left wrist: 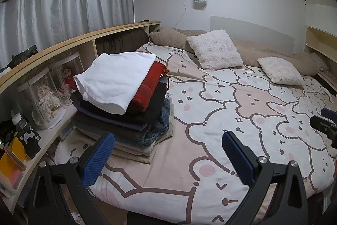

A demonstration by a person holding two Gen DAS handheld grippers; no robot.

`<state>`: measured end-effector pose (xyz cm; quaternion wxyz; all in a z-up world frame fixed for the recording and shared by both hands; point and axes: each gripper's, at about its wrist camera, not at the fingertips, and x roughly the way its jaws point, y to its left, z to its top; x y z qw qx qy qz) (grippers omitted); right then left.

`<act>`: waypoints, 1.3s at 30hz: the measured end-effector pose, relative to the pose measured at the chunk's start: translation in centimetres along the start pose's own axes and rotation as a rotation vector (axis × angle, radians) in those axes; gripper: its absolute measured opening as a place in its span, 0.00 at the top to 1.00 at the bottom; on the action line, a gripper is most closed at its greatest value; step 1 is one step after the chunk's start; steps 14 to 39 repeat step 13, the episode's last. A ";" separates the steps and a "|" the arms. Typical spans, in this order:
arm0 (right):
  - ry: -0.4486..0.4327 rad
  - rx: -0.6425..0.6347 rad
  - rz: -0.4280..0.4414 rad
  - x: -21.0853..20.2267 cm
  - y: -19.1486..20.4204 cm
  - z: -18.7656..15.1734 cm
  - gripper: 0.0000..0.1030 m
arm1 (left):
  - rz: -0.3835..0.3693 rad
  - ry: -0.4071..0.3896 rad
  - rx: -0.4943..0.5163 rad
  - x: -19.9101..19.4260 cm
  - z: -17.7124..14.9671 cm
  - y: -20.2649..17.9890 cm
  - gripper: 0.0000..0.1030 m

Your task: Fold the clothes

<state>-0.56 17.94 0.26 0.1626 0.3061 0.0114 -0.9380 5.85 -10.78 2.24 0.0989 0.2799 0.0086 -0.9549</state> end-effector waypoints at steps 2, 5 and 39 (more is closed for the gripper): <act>0.004 -0.002 -0.001 0.1 -0.1 -0.1 0.00 | 0.001 0.001 -0.001 0.1 0.0 0.1 0.00; 0.013 -0.005 0.001 0.2 -0.1 -0.2 0.00 | -0.001 0.001 0.001 0.1 0.0 0.1 0.00; 0.031 -0.018 -0.003 0.6 0.0 -0.3 0.00 | 0.002 -0.005 0.011 0.0 -0.1 0.0 0.00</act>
